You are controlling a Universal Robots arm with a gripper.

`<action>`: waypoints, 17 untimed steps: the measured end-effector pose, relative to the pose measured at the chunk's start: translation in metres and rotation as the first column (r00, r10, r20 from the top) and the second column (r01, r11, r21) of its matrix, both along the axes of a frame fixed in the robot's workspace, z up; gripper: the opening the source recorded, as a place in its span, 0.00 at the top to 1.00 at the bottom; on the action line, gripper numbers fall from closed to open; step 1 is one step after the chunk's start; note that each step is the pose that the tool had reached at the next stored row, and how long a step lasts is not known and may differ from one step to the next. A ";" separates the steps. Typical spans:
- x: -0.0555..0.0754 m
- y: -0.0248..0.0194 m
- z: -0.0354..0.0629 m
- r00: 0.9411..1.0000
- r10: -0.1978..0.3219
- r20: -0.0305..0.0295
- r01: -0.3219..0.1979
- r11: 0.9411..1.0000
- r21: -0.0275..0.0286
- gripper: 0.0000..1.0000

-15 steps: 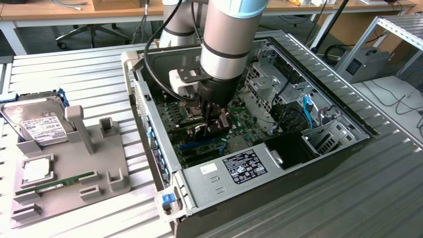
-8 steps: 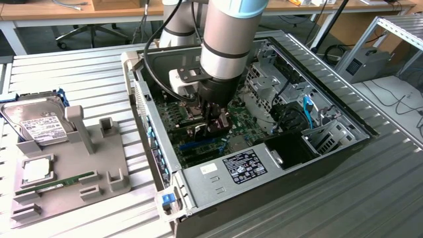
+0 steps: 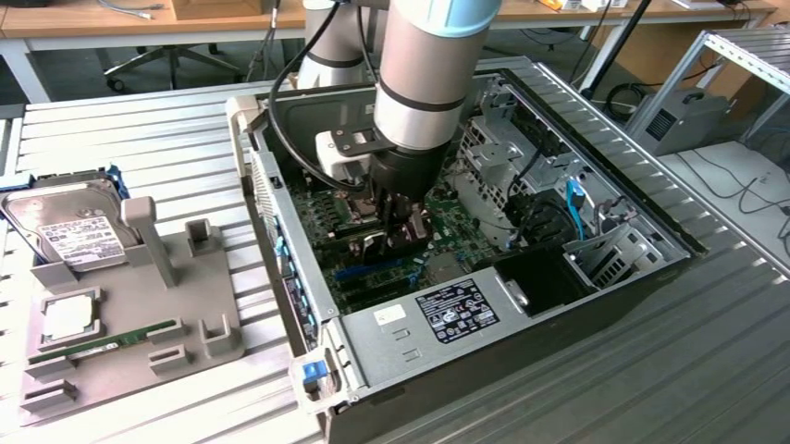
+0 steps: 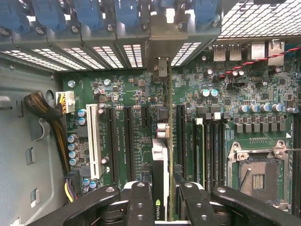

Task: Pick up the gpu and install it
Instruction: 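Insert the gpu into the slot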

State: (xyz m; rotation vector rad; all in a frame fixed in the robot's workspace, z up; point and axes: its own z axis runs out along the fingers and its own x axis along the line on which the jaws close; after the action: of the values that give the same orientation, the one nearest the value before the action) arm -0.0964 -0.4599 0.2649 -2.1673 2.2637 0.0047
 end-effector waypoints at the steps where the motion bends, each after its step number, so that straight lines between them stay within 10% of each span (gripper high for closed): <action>1: 0.000 0.0000 0.0000 1.000 0.000 0.000 0.000 1.000 0.000 0.73; 17: -0.001 0.0001 -0.0022 1.000 0.000 0.000 0.000 1.000 0.000 0.73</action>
State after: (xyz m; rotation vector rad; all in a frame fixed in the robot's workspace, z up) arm -0.0975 -0.4598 0.2628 -2.1668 2.2635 0.0051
